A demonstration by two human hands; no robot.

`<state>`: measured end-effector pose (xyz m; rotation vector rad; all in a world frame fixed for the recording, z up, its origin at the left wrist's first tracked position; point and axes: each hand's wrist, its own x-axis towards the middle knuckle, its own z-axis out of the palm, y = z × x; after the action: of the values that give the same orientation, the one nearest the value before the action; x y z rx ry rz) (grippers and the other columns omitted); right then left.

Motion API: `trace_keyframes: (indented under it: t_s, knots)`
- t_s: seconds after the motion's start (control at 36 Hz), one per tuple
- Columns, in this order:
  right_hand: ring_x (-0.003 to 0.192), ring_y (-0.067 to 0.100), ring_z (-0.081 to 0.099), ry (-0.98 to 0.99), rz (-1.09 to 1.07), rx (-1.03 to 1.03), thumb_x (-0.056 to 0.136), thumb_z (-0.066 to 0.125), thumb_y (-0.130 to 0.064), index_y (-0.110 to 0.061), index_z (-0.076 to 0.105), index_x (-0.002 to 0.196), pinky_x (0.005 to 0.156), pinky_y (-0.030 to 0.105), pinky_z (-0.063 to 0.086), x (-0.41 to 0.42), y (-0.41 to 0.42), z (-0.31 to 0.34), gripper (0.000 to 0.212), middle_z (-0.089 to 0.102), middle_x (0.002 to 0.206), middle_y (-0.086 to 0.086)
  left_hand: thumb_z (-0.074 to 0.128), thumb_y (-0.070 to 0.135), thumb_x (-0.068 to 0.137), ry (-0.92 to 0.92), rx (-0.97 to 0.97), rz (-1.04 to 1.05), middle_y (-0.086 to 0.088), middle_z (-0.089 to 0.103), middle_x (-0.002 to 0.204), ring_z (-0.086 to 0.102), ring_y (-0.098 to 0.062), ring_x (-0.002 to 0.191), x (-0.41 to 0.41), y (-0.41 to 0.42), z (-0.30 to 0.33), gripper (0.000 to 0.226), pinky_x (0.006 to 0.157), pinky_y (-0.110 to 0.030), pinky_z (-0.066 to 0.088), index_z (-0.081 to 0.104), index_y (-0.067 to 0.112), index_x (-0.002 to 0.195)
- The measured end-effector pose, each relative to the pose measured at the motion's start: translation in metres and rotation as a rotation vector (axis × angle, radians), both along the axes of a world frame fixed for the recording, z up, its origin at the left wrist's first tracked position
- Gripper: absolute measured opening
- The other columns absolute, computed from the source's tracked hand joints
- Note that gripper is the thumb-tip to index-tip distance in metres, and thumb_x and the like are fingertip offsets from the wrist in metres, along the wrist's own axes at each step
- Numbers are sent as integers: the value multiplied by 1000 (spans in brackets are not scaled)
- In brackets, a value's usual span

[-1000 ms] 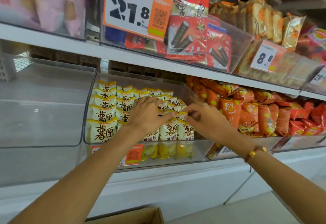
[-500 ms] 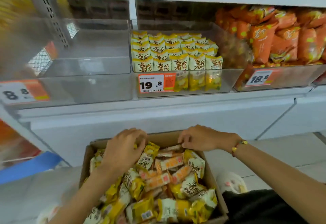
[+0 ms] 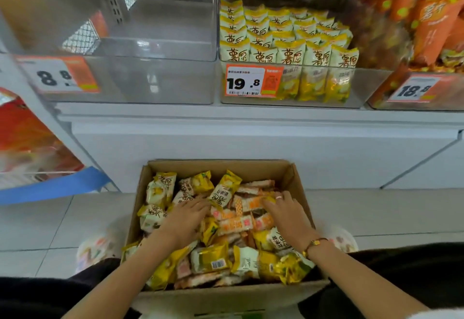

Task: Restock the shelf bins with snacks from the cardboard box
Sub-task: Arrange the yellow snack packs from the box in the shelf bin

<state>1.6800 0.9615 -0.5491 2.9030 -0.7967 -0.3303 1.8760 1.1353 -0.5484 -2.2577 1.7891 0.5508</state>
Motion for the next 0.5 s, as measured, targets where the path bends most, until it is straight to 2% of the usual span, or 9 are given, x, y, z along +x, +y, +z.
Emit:
trace_keyframes:
  t_s: [0.03,0.08,0.14,0.22,0.28,0.33,0.36,0.44,0.5]
  knots:
    - [106,36,54,-41,-36,19,73,71,1,-15,48,136,64,34,48,1,2,-1,69,63,108,16,58,27,92,-14,9,-14,0,16,160,12,-18,147,-1,-2,3,72,117,-33,15,19,15,152]
    - [119,33,46,-79,-146,35,88,57,-1,-11,30,146,72,32,49,-2,2,-4,65,57,123,12,58,21,91,-57,13,-23,-4,30,154,25,-21,142,-3,-5,5,69,112,-33,23,22,13,149]
    - [120,28,46,-39,-199,18,94,51,-10,-8,29,144,79,30,48,-4,1,-1,54,54,128,9,60,20,90,-109,0,-52,-3,35,149,29,-22,138,-5,-7,5,65,108,-33,27,27,18,146]
    - [118,27,48,28,-195,114,94,52,-22,-8,31,142,87,32,45,-8,-10,4,54,52,131,9,63,28,90,-183,32,-133,-4,31,151,25,-25,140,-5,-9,2,70,112,-38,23,24,26,149]
    - [111,25,53,-47,-307,344,91,56,-28,-12,39,135,82,32,46,-7,-21,12,50,58,122,7,70,35,84,-199,-32,-157,-4,42,141,37,-24,133,-6,-8,2,69,109,-39,30,37,29,144]
    - [106,19,54,-197,-451,649,90,61,-29,-16,40,134,80,28,46,-5,-30,28,51,56,123,3,89,48,52,-174,-158,-104,2,63,107,61,-18,102,-6,-5,6,72,89,-36,49,64,32,118]
    - [106,16,54,-282,-534,822,91,62,-27,-16,40,136,80,25,45,-4,-33,38,52,54,126,3,91,52,43,-156,-266,-46,5,65,96,64,-16,91,-6,-5,9,72,80,-34,53,69,31,108]
    - [109,23,62,-597,-761,1413,92,62,-20,-9,45,137,85,32,53,-6,-35,67,49,62,124,11,70,55,77,109,-418,225,5,56,120,53,-18,115,-8,-16,19,62,93,-34,44,54,24,128]
    - [116,30,60,-794,-779,1737,89,65,-21,-7,50,135,99,45,48,-9,-36,83,51,63,125,17,60,63,79,437,-504,536,7,59,114,57,-17,106,-17,-29,43,60,90,-36,48,51,22,122]
